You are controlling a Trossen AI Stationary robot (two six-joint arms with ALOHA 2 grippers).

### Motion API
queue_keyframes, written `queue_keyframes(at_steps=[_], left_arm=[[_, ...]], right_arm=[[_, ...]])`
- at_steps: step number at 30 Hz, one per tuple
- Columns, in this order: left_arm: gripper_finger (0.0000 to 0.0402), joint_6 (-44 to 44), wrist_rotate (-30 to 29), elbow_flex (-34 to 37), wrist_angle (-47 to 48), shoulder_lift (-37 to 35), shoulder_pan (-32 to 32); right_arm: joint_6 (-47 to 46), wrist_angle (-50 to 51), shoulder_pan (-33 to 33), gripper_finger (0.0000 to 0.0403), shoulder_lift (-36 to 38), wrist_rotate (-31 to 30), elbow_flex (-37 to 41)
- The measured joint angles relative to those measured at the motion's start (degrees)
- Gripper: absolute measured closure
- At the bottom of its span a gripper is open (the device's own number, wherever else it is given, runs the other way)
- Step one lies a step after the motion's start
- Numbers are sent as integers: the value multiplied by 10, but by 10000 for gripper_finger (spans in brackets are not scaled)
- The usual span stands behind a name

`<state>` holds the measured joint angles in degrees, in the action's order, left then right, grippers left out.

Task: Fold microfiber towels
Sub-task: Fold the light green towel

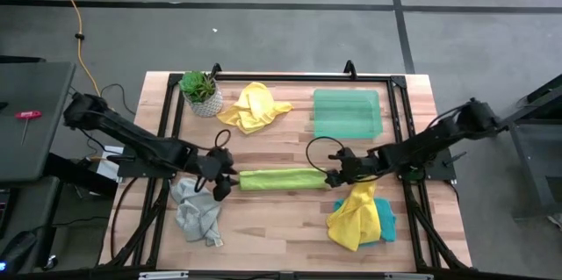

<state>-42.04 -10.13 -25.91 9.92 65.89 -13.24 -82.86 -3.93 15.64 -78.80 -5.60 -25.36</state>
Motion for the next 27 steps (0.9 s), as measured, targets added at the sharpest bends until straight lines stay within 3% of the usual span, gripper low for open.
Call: queue_keyframes(at_steps=[8,21,24,27], left_arm=[[215,1,33,0,7,65,0],[216,5,37,-2,-3,125,0],[216,6,32,-2,-3,125,0],[216,5,32,-2,-3,125,0]], right_arm=[[-26,-72,0,201,-67,-19,-1],[-58,-85,1,205,-75,-50,-2],[-61,-79,-3,234,-75,-53,-2],[-58,-65,-10,299,-76,-53,-1]])
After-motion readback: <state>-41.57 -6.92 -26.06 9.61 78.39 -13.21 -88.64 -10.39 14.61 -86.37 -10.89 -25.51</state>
